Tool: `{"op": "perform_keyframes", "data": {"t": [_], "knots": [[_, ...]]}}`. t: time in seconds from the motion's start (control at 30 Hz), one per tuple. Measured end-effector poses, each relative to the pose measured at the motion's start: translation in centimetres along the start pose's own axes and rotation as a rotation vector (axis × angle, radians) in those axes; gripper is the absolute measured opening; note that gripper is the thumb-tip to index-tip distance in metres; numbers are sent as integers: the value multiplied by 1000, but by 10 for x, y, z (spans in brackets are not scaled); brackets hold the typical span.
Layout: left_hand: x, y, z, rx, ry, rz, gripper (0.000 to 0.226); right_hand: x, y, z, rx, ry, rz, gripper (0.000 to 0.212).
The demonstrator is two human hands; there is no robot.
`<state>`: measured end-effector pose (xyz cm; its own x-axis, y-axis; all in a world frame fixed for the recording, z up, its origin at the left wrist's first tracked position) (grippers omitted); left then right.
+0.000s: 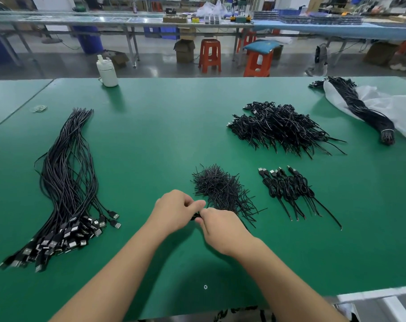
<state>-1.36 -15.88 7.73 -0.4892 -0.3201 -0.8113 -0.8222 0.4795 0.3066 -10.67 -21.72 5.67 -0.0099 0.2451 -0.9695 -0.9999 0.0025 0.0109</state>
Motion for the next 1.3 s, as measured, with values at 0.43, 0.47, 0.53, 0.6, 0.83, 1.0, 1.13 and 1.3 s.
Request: {"op": "perform_keyframes", "data": {"t": [0.43, 0.47, 0.53, 0.6, 0.83, 1.0, 1.13, 1.3], "knots": [[5, 9, -12, 115, -223, -64, 11, -1, -5, 1, -33, 82, 6, 30], [6, 11, -16, 149, -281, -84, 13, -3, -6, 0, -35, 87, 4, 29], [10, 12, -22, 197, -375, -93, 16, -5, -9, 0, -48, 114, 9, 31], [13, 10, -21, 200, -405, -82, 15, -11, -9, 0, -60, 168, 16, 32], [-5, -7, 10, -55, -24, -20, 18, -78, 24, 20, -208, 331, -776, 28], [7, -2, 21, -222, 659, 338, 15, -68, 23, 15, -308, 152, -659, 48], [15, 5, 11, -238, 846, 519, 12, -66, 21, 15, -315, 70, -621, 39], [15, 7, 10, -181, 876, 539, 14, -84, 27, 13, -279, 42, -766, 16]]}}
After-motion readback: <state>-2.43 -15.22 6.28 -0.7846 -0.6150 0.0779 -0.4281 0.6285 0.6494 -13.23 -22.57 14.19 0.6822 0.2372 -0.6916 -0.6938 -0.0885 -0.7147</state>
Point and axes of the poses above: each hand's wrist, its own y-axis away from the middle knuckle, its own x-axis out of the palm, z = x × y, the point moved 10 cm from there along -y, towards the middle knuckle, and after that the axes turned 15 degrees about -x, right-handed, at the moved point
